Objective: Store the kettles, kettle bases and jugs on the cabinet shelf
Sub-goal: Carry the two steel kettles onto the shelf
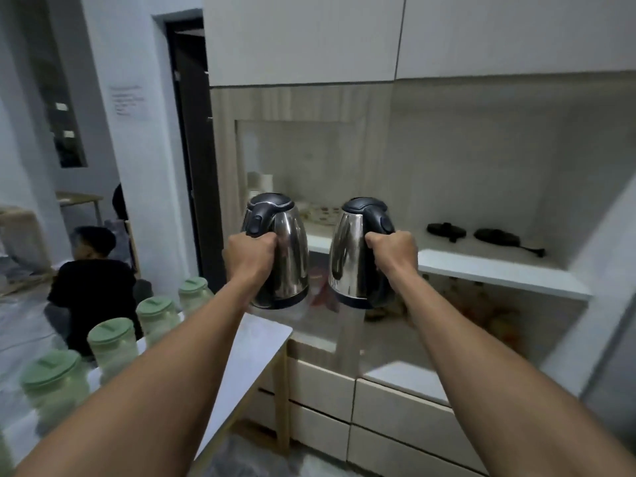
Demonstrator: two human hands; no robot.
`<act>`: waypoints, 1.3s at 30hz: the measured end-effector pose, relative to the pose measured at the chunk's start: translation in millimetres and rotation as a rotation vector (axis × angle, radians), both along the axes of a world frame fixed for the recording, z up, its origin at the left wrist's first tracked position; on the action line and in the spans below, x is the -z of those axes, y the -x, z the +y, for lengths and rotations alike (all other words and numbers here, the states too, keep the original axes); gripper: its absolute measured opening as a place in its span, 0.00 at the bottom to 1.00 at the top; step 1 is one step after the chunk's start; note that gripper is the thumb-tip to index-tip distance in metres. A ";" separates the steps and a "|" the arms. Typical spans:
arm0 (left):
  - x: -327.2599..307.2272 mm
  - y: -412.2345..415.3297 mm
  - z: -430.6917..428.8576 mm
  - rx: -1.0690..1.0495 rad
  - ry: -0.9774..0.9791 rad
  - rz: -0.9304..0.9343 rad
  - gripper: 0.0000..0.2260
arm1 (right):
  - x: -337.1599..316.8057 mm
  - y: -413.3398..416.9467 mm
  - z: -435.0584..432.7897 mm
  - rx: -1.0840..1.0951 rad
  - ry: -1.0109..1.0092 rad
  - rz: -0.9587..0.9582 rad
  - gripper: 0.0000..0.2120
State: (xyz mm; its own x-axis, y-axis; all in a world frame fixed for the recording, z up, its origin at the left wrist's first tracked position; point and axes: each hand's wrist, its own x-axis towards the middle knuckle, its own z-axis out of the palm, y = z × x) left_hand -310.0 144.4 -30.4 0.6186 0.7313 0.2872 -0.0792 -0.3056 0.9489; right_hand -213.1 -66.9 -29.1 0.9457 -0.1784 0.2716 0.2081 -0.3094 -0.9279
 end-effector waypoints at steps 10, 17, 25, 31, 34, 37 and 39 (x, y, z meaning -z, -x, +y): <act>-43.4 -38.6 -113.4 0.195 -0.080 -0.042 0.08 | -44.2 11.1 -136.3 0.170 0.010 -0.049 0.11; -56.2 -66.9 -188.8 0.305 -0.080 -0.034 0.08 | -59.5 10.3 -215.6 0.257 -0.013 -0.093 0.12; -70.8 -128.3 -247.3 0.397 -0.052 -0.054 0.10 | -69.8 -24.5 -264.5 0.369 0.037 -0.115 0.10; -76.7 -192.5 -268.8 0.440 -0.052 -0.047 0.09 | -71.4 -70.6 -284.3 0.468 0.056 -0.120 0.09; -81.8 -227.9 -272.3 0.452 -0.058 -0.066 0.09 | -72.1 -101.1 -287.3 0.511 0.030 -0.131 0.09; -85.7 -267.7 -275.4 0.464 -0.055 -0.069 0.09 | -72.9 -134.8 -285.5 0.542 0.000 -0.144 0.10; -87.1 -288.5 -277.9 0.471 -0.059 -0.071 0.09 | -72.4 -152.0 -285.7 0.558 -0.026 -0.142 0.10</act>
